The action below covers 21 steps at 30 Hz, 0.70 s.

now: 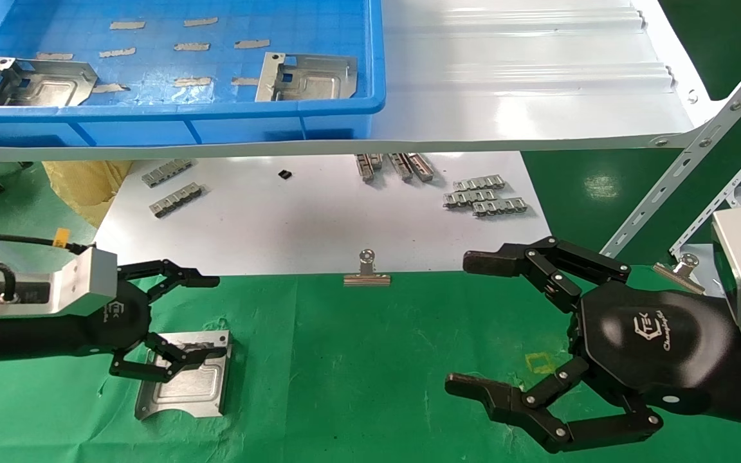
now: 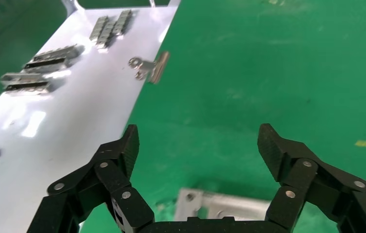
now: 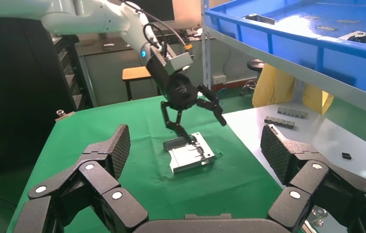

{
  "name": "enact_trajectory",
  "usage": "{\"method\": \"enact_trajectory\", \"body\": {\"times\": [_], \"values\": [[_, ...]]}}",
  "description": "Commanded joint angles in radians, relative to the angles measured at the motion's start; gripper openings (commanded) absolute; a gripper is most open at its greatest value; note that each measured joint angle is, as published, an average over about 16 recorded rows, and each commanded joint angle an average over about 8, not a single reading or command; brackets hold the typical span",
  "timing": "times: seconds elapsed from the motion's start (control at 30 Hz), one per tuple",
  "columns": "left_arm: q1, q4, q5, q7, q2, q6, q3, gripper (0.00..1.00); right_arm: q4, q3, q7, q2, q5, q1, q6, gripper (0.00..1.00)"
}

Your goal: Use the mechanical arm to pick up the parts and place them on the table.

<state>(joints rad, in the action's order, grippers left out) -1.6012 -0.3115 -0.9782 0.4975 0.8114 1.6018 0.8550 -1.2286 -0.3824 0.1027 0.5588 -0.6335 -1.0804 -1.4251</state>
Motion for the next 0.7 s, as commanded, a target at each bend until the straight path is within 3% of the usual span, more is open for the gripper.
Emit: {"method": "enact_trajectory", "body": {"times": [0.03, 0.7], "values": [[0.007, -0.013, 0.002, -0.009, -0.003, -0.002, -0.008, 1.0, 0.0, 0.0, 0.0, 0.0, 0.0, 0.0, 0.0, 1.0], [0.192, -0.356, 0.09, -0.25, -0.073, -0.039, -0.211, 1.0, 0.0, 0.0, 0.0, 0.0, 0.0, 0.0, 0.0, 1.0]]}}
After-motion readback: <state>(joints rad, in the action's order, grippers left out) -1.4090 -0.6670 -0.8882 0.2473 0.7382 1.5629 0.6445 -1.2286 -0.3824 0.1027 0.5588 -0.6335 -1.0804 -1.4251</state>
